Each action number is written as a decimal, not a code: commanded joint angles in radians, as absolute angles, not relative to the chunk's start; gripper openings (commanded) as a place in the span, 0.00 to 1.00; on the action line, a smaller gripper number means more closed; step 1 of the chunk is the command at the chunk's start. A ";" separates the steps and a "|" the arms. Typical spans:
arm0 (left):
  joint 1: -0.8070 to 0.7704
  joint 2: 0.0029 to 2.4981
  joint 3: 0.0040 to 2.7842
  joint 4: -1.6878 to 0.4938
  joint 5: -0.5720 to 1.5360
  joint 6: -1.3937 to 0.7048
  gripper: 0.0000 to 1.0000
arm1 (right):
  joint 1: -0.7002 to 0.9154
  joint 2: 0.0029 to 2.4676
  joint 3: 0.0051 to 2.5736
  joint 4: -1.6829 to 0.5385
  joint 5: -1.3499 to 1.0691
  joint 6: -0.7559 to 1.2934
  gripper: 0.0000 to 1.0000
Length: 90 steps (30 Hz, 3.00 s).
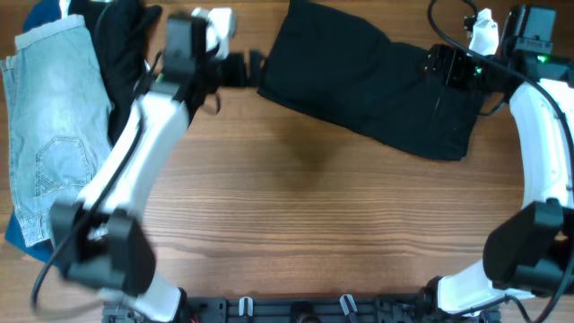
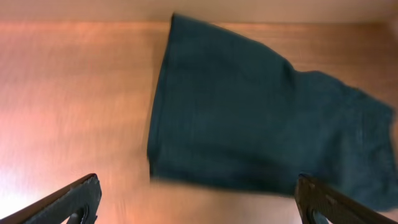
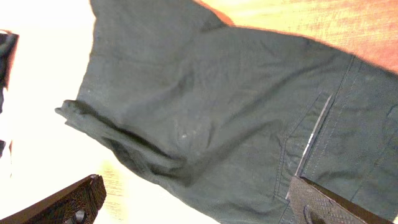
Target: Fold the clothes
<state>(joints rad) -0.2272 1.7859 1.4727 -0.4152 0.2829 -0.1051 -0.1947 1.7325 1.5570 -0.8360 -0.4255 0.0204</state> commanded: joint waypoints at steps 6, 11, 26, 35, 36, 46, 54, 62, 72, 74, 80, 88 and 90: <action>-0.373 2.142 1.658 -0.421 0.070 0.249 1.00 | -0.188 1.715 1.577 -0.870 -0.442 -0.026 1.00; -0.378 2.149 1.657 -0.428 0.070 -0.064 0.95 | -0.188 1.715 1.577 -0.869 -0.442 -0.024 1.00; -0.331 2.228 1.657 -0.434 -0.025 -0.378 0.90 | -0.188 1.715 1.577 -0.868 -0.442 -0.026 0.99; -0.375 2.271 1.657 -0.427 0.081 -0.456 0.79 | -0.188 1.719 1.577 -0.864 -0.442 -0.027 0.99; -0.374 2.271 1.657 -0.424 0.081 -0.462 0.77 | -0.188 1.718 1.577 -0.864 -0.442 -0.026 0.99; -0.361 2.234 1.657 -0.364 0.081 -0.461 0.82 | -0.188 1.719 1.575 -0.857 -0.434 -0.027 0.99; -0.351 2.225 1.657 -0.347 0.081 -0.458 0.26 | -0.188 1.719 1.575 -0.846 -0.435 -0.026 1.00; -0.337 2.225 1.657 -0.338 0.100 -0.457 0.59 | -0.188 1.719 1.575 -0.846 -0.435 -0.026 1.00; -0.332 2.225 1.657 -0.304 0.108 -0.457 0.30 | -0.188 1.719 1.575 -0.838 -0.435 -0.026 0.99; -0.332 2.225 1.657 -0.326 0.108 -0.457 0.04 | -0.188 1.719 1.575 -0.838 -0.435 -0.026 1.00; -0.314 2.107 1.657 -0.356 0.115 -0.456 0.04 | -0.188 1.719 1.575 -0.847 -0.435 -0.022 0.97; -0.277 1.971 1.657 -0.444 0.116 -0.457 0.04 | -0.163 1.719 1.575 -0.885 -0.447 -0.018 0.93; -0.255 1.958 1.657 -0.486 0.134 -0.457 0.04 | -0.137 1.719 1.575 -0.885 -0.443 -0.019 0.93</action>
